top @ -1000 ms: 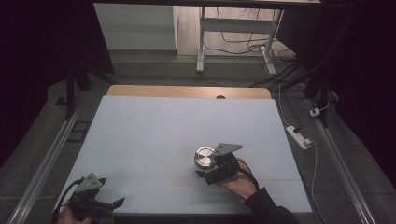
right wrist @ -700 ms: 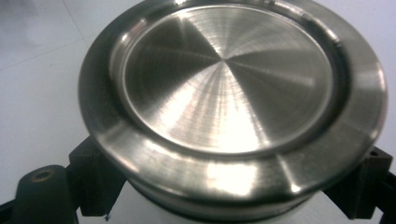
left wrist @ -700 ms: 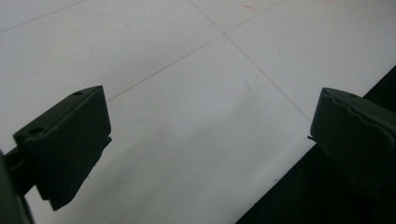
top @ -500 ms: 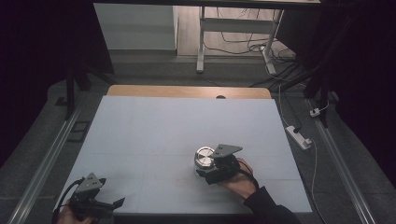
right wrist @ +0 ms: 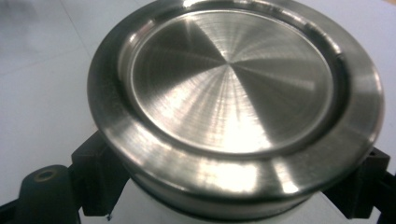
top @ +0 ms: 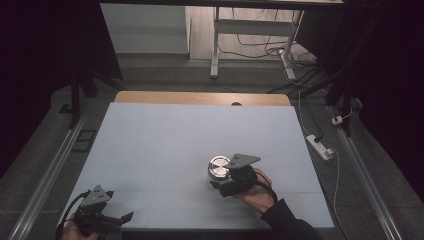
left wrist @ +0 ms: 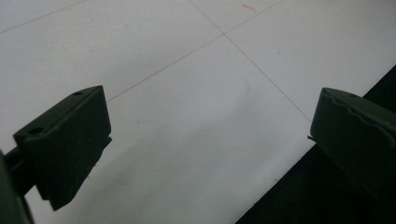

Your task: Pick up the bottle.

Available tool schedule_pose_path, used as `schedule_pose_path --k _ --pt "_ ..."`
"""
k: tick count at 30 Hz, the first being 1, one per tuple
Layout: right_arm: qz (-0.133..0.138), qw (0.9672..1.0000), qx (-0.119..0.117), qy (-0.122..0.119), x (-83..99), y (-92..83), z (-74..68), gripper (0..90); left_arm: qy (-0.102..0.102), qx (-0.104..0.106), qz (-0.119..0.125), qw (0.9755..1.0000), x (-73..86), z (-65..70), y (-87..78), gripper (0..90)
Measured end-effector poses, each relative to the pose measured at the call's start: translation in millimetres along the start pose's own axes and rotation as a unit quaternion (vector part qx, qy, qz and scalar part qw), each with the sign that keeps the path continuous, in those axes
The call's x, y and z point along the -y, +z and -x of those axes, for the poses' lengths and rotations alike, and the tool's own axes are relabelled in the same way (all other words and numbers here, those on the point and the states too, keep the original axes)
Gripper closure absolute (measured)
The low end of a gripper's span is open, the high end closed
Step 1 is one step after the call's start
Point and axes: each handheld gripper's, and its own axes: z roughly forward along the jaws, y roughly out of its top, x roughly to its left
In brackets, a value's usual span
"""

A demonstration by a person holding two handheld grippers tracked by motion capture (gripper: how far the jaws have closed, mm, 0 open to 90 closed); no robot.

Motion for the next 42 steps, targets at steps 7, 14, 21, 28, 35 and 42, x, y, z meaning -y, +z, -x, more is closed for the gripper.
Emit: schedule_pose_path --k 7,14,21,28,35,42 --pt "0.005 1.0000 -0.001 -0.002 -8.7 -0.9 0.6 15.2 -0.001 0.002 0.001 1.0000 0.0 -0.5 -0.1 0.0" --pt "0.006 0.9999 -0.010 -0.006 -17.2 4.2 -2.4 15.2 -0.001 0.002 0.000 1.0000 0.0 -0.7 -0.2 0.0" --pt "0.006 0.9997 -0.022 -0.004 -24.1 11.6 -4.6 15.2 -0.001 0.003 0.000 1.0000 0.0 -0.9 -0.2 0.0" --pt "0.006 0.9997 -0.023 -0.006 -29.9 19.1 -7.6 15.2 -0.002 0.003 0.000 1.0000 -0.1 -1.0 0.0 0.0" --pt "0.005 0.9996 -0.026 -0.013 -35.0 25.5 -11.9 15.2 -0.002 0.004 -0.001 1.0000 -0.1 -1.1 0.1 0.0" --pt "0.003 0.9994 -0.029 -0.021 -39.0 31.0 -15.4 15.2 -0.003 0.003 -0.001 1.0000 -0.2 -0.9 0.0 0.0"
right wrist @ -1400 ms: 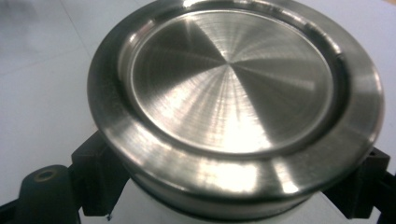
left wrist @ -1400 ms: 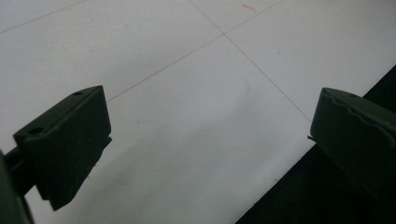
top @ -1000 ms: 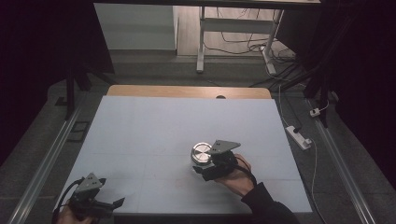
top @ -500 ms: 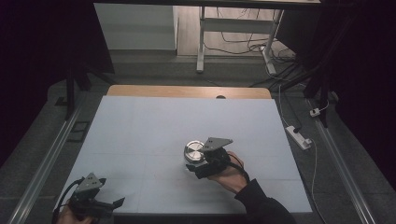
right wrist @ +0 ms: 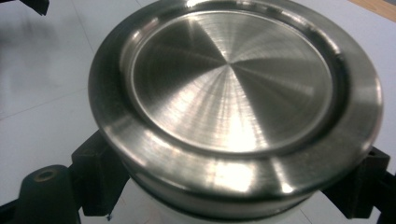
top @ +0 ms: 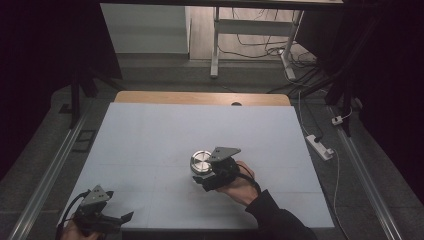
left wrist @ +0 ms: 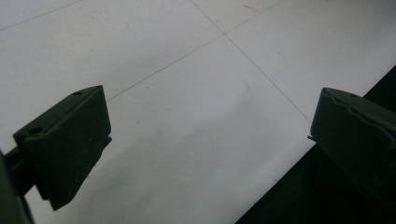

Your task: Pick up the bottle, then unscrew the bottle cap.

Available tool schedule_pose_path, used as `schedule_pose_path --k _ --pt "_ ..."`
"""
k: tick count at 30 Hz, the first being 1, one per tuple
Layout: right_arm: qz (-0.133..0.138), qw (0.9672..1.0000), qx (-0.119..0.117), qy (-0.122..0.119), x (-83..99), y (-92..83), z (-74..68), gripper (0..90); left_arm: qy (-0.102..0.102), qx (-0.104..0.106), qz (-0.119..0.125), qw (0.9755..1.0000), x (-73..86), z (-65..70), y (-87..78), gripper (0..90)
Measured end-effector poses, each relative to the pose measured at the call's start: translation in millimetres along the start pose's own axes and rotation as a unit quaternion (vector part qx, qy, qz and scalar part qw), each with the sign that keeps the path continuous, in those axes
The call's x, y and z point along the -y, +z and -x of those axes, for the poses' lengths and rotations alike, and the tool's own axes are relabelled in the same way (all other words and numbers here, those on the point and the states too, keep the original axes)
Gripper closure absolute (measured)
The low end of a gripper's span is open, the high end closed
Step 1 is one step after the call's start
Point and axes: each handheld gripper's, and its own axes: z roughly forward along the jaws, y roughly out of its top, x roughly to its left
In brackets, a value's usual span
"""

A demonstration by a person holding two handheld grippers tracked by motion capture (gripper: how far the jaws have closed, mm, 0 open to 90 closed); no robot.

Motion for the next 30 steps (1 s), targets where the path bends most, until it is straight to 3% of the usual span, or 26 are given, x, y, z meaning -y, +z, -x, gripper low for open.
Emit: schedule_pose_path --k 11,21,30 --pt "0.003 1.0000 0.001 -0.003 -1.3 -1.2 -0.1 15.2 -0.002 0.001 0.000 1.0000 -0.4 -0.7 -0.2 0.0" --pt "0.003 1.0000 0.000 -0.008 -1.2 -2.2 -0.7 15.2 0.000 0.016 0.014 0.9998 -5.1 0.1 -0.9 0.0" --pt "0.002 0.9999 -0.001 -0.013 -1.2 -2.1 -1.9 15.2 0.026 0.040 0.036 0.9982 -17.5 -0.4 0.2 0.0"
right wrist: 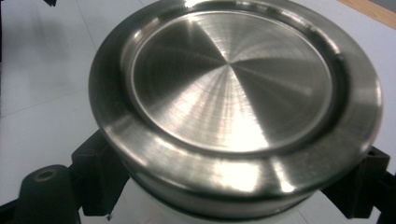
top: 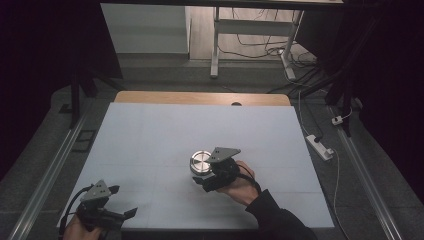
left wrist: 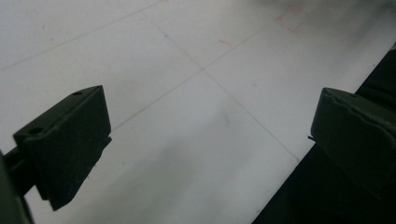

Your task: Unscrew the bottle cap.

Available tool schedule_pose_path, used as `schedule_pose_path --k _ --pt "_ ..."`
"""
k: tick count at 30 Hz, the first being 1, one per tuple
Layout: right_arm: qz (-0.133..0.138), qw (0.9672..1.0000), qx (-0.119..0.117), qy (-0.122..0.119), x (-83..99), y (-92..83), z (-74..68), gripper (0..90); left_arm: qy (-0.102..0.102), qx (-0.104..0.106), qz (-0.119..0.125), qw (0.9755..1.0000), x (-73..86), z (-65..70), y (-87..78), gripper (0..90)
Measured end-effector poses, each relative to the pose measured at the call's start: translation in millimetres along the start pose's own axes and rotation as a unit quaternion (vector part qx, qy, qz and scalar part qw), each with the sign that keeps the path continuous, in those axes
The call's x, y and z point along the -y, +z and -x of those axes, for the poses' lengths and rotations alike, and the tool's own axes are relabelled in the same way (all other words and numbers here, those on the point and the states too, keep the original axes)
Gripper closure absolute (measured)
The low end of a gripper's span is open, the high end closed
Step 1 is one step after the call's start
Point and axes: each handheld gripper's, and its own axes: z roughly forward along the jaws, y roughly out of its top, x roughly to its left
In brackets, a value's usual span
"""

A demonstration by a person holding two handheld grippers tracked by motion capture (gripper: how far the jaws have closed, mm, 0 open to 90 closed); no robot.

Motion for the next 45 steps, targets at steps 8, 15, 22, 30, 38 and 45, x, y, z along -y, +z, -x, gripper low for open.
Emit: schedule_pose_path --k 8,15,22,30,38,45 --pt "0.000 1.0000 -0.004 -0.004 -0.5 -0.5 -1.3 15.2 0.012 0.024 0.021 0.9994 -12.8 -1.1 4.5 0.0" --pt "0.001 1.0000 -0.005 -0.006 -0.7 -1.1 -1.8 15.2 0.027 0.030 0.026 0.9989 -23.9 0.2 11.9 0.0" --pt "0.002 1.0000 -0.006 -0.007 -0.8 -1.4 -2.3 15.2 0.033 0.039 0.038 0.9980 -41.8 -1.4 16.4 0.0" --pt "0.003 0.9999 -0.009 -0.013 -1.0 -1.5 -3.5 15.2 0.062 0.036 0.027 0.9971 -59.8 1.8 24.9 0.0" --pt "0.005 0.9998 -0.011 -0.015 -1.2 -2.0 -4.2 15.3 0.083 0.040 0.022 0.9955 -81.2 6.9 36.3 0.0" --pt "0.006 0.9997 -0.013 -0.017 -1.3 -2.5 -4.5 15.2 0.110 0.057 0.030 0.9918 -104.6 10.5 45.0 0.0"
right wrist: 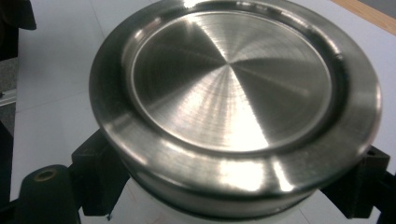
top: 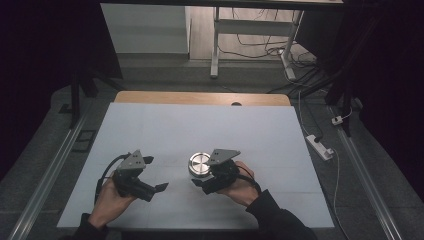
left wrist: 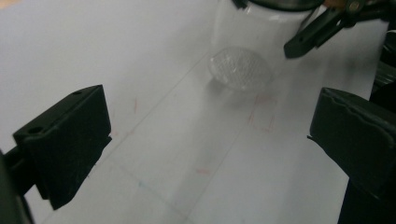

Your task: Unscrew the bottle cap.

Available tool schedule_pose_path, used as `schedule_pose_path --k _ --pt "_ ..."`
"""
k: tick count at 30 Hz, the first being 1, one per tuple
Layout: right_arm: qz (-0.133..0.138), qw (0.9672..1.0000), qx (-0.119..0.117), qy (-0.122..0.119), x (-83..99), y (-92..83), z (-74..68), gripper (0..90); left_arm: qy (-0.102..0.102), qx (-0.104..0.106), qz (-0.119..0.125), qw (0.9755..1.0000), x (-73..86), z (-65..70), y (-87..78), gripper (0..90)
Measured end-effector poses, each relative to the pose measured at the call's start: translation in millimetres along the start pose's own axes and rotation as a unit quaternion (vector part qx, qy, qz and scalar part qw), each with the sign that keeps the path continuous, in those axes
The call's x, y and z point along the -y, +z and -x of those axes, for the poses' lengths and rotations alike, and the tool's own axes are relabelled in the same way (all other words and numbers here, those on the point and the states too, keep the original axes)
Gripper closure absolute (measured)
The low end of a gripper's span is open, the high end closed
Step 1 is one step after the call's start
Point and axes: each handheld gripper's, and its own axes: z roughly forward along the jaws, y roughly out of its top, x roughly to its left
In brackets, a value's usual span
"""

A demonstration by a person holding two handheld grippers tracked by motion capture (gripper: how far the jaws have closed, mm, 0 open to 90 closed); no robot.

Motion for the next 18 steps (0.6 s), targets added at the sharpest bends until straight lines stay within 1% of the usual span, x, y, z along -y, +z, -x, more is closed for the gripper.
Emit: schedule_pose_path --k 2,3,4,5,6,7,8,9,10,11,12,13,14,15,16,17,18 --pt "0.001 1.0000 -0.001 -0.001 0.0 -0.3 0.1 15.2 0.003 0.004 0.001 1.0000 -3.2 -0.6 2.0 0.0" --pt "0.001 1.0000 -0.002 0.000 0.0 -0.4 0.1 15.2 0.013 0.011 0.001 0.9998 -9.2 -2.1 6.2 0.0" --pt "0.002 1.0000 -0.003 0.000 0.1 -0.4 0.2 15.2 0.013 0.011 0.001 0.9998 -9.2 -2.1 6.2 0.0" --pt "0.002 1.0000 -0.004 0.000 0.2 -0.4 0.3 15.3 0.024 0.021 0.001 0.9995 -15.0 -3.8 10.8 0.0" --pt "0.002 1.0000 -0.006 0.000 0.3 -0.4 0.4 15.2 0.027 0.025 0.002 0.9993 -17.2 -4.5 12.7 0.0" --pt "0.002 1.0000 -0.007 0.000 0.4 -0.4 0.4 15.2 0.032 0.034 0.003 0.9989 -20.7 -5.5 15.6 0.0" --pt "0.003 1.0000 -0.008 0.001 0.4 -0.3 0.3 15.3 0.032 0.034 0.003 0.9989 -20.7 -5.5 15.6 0.0" --pt "0.003 1.0000 -0.009 0.000 0.5 -0.2 0.2 15.2 0.042 0.053 0.004 0.9977 -26.4 -6.8 20.6 0.0" --pt "0.003 0.9999 -0.011 -0.001 0.6 -0.3 0.1 15.2 0.042 0.053 0.004 0.9977 -26.4 -6.8 20.6 0.0" --pt "0.003 0.9999 -0.014 -0.002 0.7 -0.1 0.0 15.2 0.053 0.066 0.004 0.9964 -31.8 -7.1 26.0 0.0" --pt "0.003 0.9999 -0.015 -0.003 0.7 0.0 -0.2 15.2 0.053 0.066 0.004 0.9964 -31.8 -7.1 26.0 0.0" --pt "0.002 0.9998 -0.017 -0.004 0.7 0.1 -0.5 15.3 0.066 0.078 0.002 0.9947 -37.1 -6.7 31.1 0.0" --pt "0.004 0.9998 -0.021 -0.005 0.8 0.3 -0.9 15.2 0.066 0.078 0.002 0.9947 -37.1 -6.7 31.1 0.0" --pt "0.003 0.9997 -0.024 -0.006 0.9 0.3 -1.1 15.3 0.080 0.092 0.000 0.9925 -41.7 -6.2 36.0 0.0" --pt "0.003 0.9996 -0.027 -0.008 0.8 0.3 -1.6 15.2 0.080 0.092 0.000 0.9925 -41.7 -6.2 36.0 0.0" --pt "0.002 0.9995 -0.030 -0.009 0.8 0.4 -2.4 15.2 0.095 0.104 -0.004 0.9900 -45.4 -5.9 39.7 0.0" --pt "0.001 0.9994 -0.033 -0.013 0.7 0.4 -2.7 15.3 0.103 0.115 -0.004 0.9880 -47.6 -5.5 42.3 0.0"
